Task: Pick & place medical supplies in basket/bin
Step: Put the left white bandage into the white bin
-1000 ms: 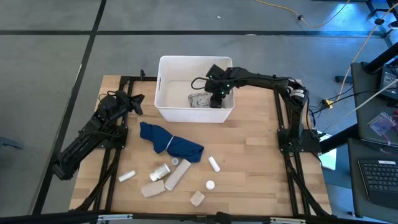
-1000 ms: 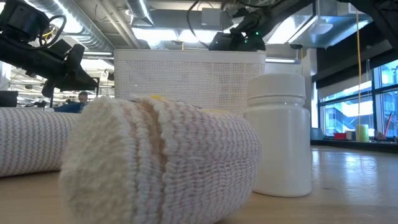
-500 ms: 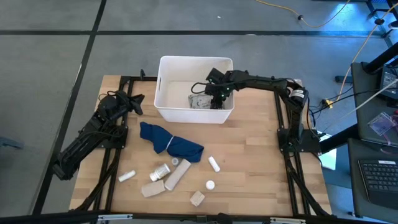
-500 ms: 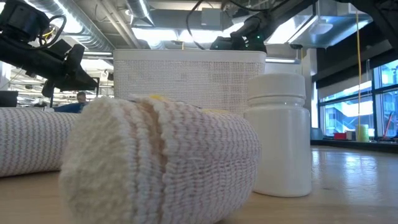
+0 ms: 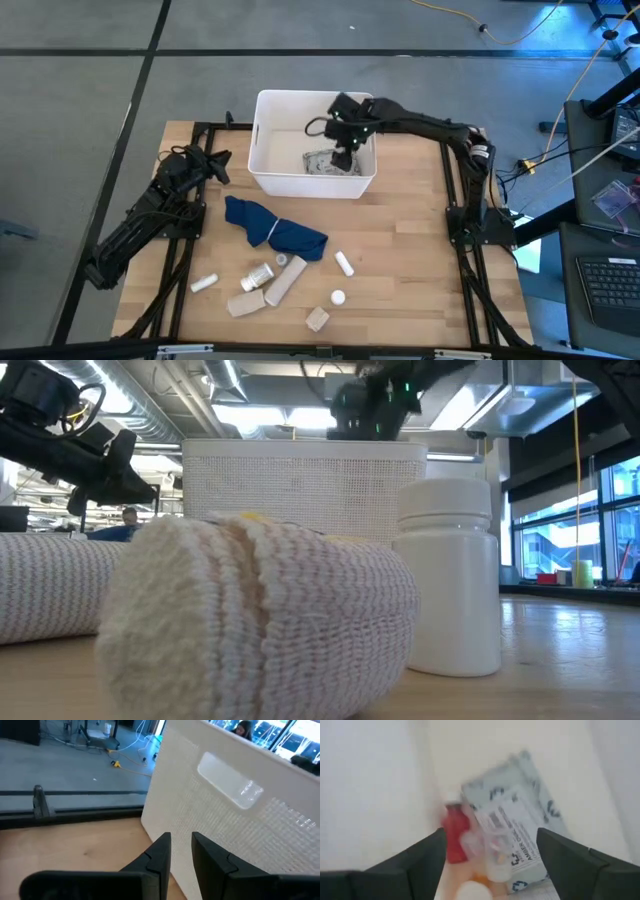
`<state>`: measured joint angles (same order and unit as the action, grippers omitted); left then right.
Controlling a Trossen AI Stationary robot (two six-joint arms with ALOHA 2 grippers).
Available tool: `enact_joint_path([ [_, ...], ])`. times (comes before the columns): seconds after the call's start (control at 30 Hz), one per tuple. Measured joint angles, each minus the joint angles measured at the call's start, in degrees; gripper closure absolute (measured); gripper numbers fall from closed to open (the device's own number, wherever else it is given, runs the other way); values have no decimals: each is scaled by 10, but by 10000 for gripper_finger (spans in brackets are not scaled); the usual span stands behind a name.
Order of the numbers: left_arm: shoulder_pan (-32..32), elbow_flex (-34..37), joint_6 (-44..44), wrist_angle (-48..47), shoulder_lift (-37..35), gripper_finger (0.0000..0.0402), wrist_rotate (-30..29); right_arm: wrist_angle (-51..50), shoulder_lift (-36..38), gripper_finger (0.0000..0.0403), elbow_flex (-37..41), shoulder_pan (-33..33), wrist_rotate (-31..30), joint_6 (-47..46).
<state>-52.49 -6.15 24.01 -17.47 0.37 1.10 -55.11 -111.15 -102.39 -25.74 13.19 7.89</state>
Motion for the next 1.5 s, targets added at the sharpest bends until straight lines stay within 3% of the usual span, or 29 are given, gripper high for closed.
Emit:
enact_joint_path([
  [0.2,0,0,-45,95,0,329,47,-96,35,96,-133,65,-32,-64],
  [0.37,0,0,-46,192,0,329,148,-130,101,96,-129,184,-99,-88],
  [0.47,0,0,-42,242,0,329,203,-110,144,96,-71,266,-102,-110],
  [0.6,8,0,-15,314,0,326,299,18,213,95,69,372,-122,-164],
  [0.73,38,0,8,384,0,313,357,172,277,95,231,467,-218,-229],
  [0.87,84,0,8,434,0,291,362,293,305,95,359,542,-351,-256],
  [1.0,136,0,15,445,0,272,361,399,305,95,454,578,-437,-274],
  [1.1,181,0,16,447,10,265,348,478,306,95,507,583,-457,-285],
  [1.23,249,-3,-18,446,42,262,301,498,306,95,536,582,-461,-287],
  [1.5,390,-76,-82,412,200,262,273,494,306,95,541,579,-526,-273],
])
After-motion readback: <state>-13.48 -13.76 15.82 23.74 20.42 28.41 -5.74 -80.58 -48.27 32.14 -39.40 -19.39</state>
